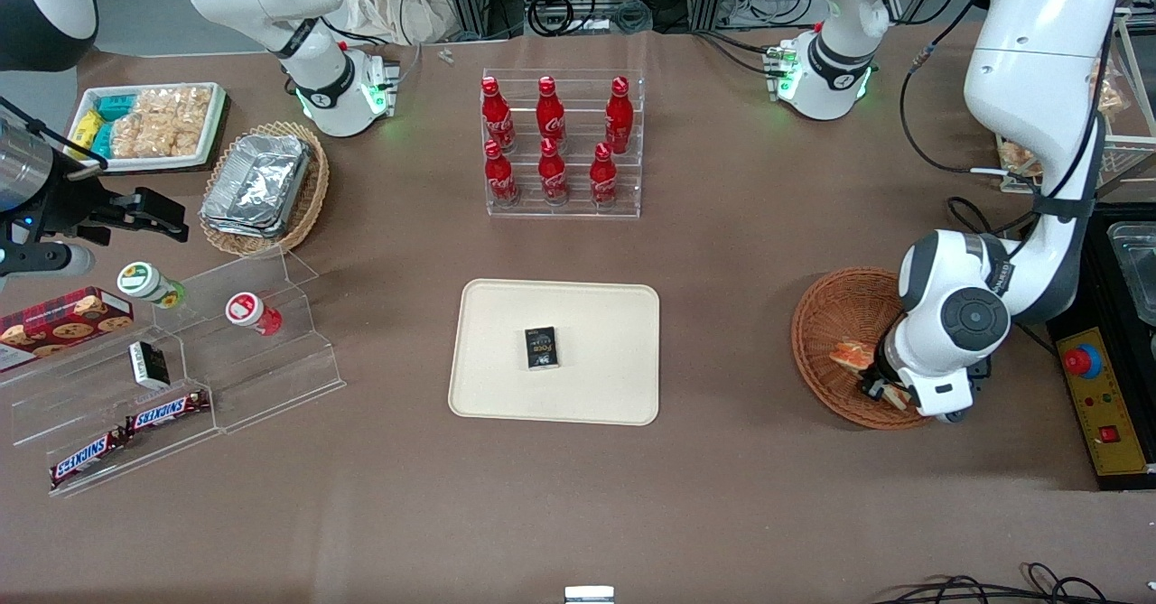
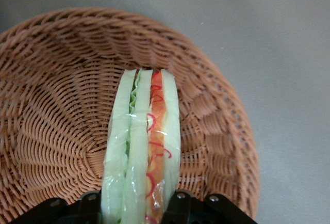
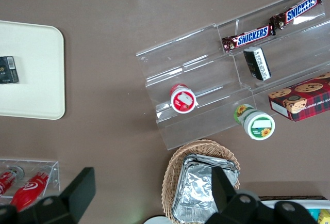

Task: Place sandwich from basket to tray
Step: 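Close the left gripper on the wrapped sandwich and lift it, then carry the sandwich with the left gripper over to the cream tray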

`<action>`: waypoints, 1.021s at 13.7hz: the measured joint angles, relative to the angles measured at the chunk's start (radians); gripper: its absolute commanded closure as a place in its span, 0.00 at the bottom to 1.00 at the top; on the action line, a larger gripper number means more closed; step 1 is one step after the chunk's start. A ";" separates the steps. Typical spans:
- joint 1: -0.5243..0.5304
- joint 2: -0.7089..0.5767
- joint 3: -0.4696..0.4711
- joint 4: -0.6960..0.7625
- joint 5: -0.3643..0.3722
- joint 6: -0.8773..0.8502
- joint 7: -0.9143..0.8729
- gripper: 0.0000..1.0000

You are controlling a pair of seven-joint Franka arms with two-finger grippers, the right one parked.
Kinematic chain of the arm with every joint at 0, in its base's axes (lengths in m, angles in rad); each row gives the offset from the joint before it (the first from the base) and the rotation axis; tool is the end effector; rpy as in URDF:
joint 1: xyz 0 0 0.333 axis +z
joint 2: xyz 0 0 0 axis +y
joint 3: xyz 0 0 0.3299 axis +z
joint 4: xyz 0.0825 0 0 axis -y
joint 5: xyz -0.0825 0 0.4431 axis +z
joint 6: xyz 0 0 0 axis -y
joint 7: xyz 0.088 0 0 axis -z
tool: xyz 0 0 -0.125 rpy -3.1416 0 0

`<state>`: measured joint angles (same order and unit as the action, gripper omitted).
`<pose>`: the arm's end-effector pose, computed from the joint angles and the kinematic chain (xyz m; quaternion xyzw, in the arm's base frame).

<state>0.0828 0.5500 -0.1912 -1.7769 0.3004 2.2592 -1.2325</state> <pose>0.7010 -0.0576 0.2030 -0.8869 -0.4569 -0.0193 0.0652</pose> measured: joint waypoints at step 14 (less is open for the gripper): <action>-0.145 0.049 -0.406 0.502 -0.013 -0.462 0.453 1.00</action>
<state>-0.0625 0.5991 -0.5973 -1.2748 0.2870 1.7976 -0.7797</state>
